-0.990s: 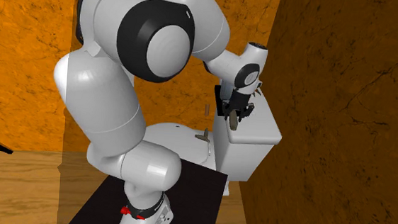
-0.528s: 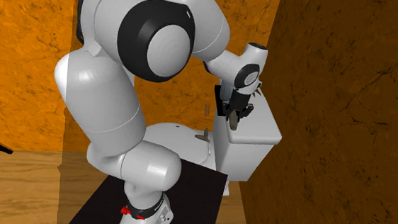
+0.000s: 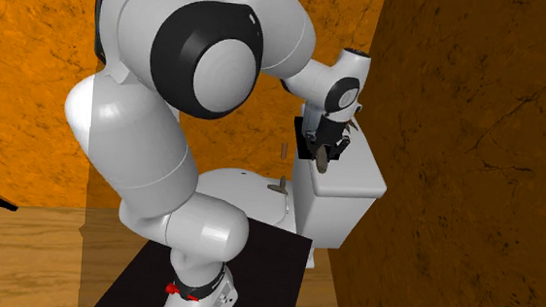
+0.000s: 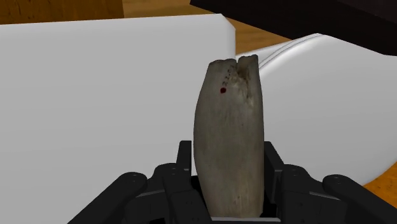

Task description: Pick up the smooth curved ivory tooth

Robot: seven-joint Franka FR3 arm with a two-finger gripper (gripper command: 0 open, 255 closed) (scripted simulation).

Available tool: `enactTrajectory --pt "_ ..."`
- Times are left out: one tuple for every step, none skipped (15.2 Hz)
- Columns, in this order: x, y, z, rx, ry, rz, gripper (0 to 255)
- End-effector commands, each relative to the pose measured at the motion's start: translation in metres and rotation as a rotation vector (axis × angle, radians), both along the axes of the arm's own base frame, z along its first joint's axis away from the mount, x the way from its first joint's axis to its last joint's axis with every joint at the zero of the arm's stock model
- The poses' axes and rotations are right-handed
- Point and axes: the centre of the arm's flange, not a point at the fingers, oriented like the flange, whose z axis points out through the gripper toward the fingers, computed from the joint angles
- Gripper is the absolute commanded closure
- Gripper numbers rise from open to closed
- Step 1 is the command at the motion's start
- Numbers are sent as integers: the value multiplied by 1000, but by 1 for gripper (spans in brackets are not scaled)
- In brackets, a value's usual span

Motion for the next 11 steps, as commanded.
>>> enactTrajectory --pt "0 0 11 0 0 0 255" --pt "0 0 16 0 0 0 255" --pt "0 0 22 0 0 0 255" --pt "0 0 27 0 0 0 255" --pt "0 0 32 0 0 0 255" --pt "0 0 38 0 0 0 255" --pt "0 0 43 0 0 0 255" --pt "0 0 48 0 0 0 255" --pt "0 0 53 0 0 0 255" --pt "0 0 54 0 0 0 255" --pt "0 0 54 0 0 0 255"
